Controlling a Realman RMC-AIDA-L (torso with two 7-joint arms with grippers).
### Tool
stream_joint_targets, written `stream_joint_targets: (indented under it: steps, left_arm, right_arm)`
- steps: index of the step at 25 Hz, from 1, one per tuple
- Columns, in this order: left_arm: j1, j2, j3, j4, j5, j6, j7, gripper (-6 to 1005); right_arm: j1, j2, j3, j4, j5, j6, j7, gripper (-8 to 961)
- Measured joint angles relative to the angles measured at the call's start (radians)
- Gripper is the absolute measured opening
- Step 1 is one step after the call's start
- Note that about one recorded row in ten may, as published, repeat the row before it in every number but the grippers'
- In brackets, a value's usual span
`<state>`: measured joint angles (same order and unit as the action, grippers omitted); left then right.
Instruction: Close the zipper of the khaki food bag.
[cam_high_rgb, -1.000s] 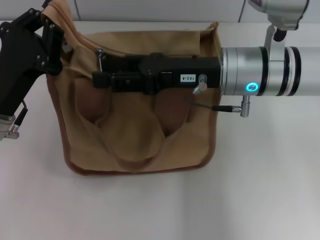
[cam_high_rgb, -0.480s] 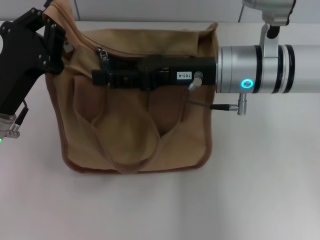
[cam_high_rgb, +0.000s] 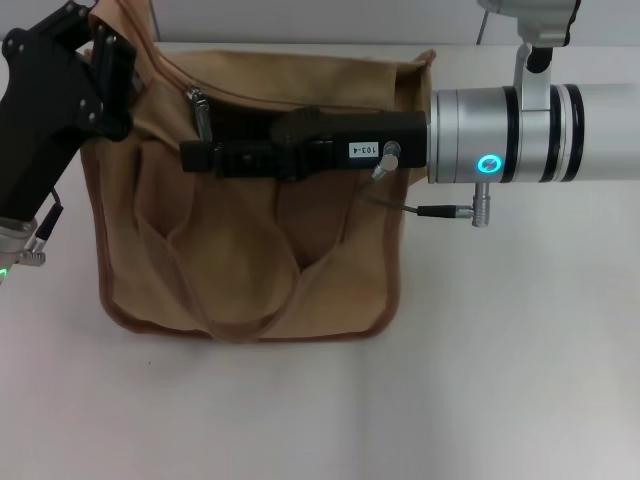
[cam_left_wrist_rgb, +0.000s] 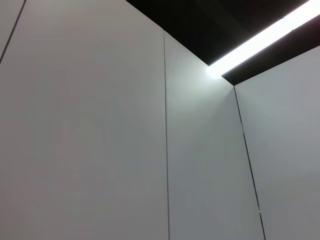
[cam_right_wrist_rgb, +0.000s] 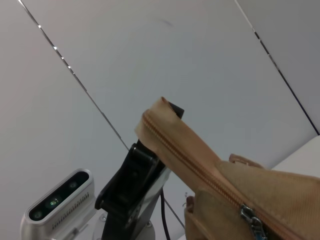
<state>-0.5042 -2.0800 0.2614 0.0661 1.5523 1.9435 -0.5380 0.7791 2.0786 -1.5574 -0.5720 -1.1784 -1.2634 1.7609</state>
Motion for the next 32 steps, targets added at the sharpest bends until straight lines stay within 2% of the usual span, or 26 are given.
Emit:
stream_joint_targets:
  steps: [29, 32]
  left_arm:
    - [-0.002, 0.000, 0.013, -0.006, 0.003, -0.023, 0.009, 48]
    - [-0.002, 0.000, 0.012, -0.006, 0.003, -0.023, 0.009, 48]
  right_arm:
    - [-0.001, 0.008, 0.005, -0.025, 0.008, 0.004, -0.062, 616]
    - [-0.001, 0.008, 0.005, -0.025, 0.008, 0.004, -0.069, 480]
